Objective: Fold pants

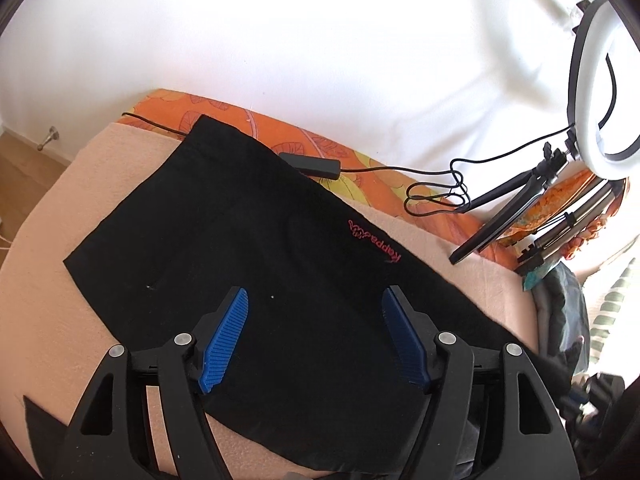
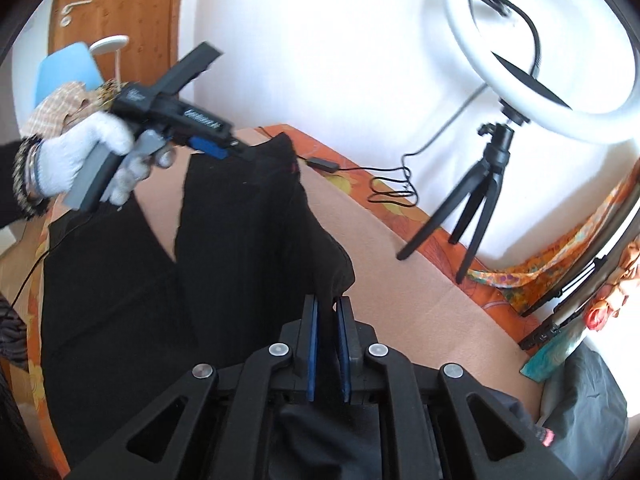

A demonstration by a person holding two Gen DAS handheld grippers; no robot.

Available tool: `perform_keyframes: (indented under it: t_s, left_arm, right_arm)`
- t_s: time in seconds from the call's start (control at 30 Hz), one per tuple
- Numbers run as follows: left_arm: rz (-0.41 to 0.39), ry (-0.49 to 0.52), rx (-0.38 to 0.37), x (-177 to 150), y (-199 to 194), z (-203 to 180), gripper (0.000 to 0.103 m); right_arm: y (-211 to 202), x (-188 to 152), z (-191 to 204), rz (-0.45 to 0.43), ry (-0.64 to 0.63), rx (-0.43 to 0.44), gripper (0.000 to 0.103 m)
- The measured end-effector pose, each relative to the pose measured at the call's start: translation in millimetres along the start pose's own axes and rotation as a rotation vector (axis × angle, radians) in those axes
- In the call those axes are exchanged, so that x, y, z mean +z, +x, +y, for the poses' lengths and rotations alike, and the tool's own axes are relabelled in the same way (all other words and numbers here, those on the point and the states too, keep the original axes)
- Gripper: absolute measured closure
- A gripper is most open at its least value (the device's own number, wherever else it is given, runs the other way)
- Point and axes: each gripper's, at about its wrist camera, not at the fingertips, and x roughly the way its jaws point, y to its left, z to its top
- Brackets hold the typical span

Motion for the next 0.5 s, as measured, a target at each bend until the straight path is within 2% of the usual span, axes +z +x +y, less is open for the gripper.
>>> perform_keyframes:
  t_s: [0.1, 0.23, 0.3, 0.37, 0.43, 0.5]
  left_arm:
    - [0.013, -0.030, -0.012, 5.5, -1.4, -0.3, 0.033]
    - [-0.011, -0.046, -0.020, 10.2, -8.6, -1.3, 0.033]
    - [-0.008, -0.046, 0.000, 13.8, -6.0, 1.3, 0.033]
    - [0.032, -0.069, 0.022, 16.4, 4.0, 9.9, 0.033]
    - [0.052, -0.114, 0.050, 16.0, 12.0, 23.8, 0.033]
    - [0.045, -0.155, 0.048, 15.2, 13.8, 37.2, 0.033]
  right_arm:
    - [-7.4, -6.1, 33.8, -0.003, -0.070, 0.036, 0.097]
    - [-8.6, -21.0, 71.7, 0.020, -0.158, 0.067, 0.097]
    - [-7.5, -26.0, 79.7, 0.027, -0.177, 0.074, 0.097]
    - [-7.3, -28.9, 81.4, 0.026, -0.182, 0.079, 0.097]
    - [-9.2, -32.5, 81.5, 0.022, -0.174, 0.087, 0.097]
    - [-12.9, -38.0, 84.5, 0.027, -0.167, 0.099, 0.098]
